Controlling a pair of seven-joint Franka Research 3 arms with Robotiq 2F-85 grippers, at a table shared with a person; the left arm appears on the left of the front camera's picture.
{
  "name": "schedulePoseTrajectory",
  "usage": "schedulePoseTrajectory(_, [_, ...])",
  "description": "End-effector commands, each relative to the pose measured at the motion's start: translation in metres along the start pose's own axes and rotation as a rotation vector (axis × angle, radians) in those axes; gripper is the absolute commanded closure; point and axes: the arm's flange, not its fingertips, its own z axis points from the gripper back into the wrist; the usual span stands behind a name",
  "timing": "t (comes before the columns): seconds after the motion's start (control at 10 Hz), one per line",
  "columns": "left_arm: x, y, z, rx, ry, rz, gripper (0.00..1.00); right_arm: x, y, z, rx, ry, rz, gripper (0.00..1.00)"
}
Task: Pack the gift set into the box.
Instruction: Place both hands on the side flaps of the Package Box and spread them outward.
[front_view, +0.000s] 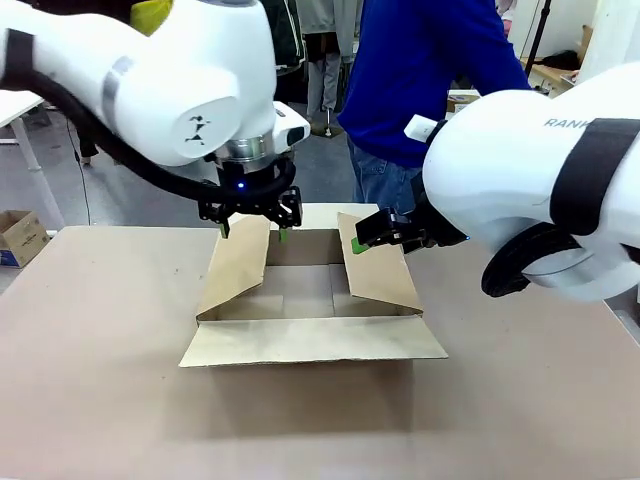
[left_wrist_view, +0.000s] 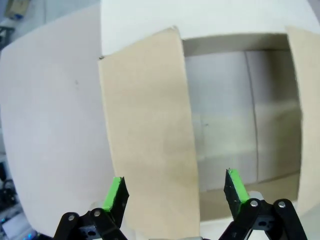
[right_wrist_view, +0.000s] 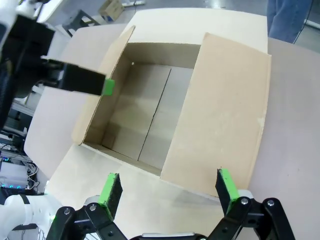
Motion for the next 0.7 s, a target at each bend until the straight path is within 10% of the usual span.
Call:
schedulePoseTrajectory(0.0, [0.018,-0.023,-0.009,0.129,-0.017,0.071,0.0,0.001,-0.001,0.004,0.026,-0.002,0.005,0.0])
schedulePoseTrajectory(0.6, [0.026,-0.029,-0.049,0.313,-0.018,0.102,0.0,0.001,-0.001,0.004,0.026,-0.002,0.005,0.0])
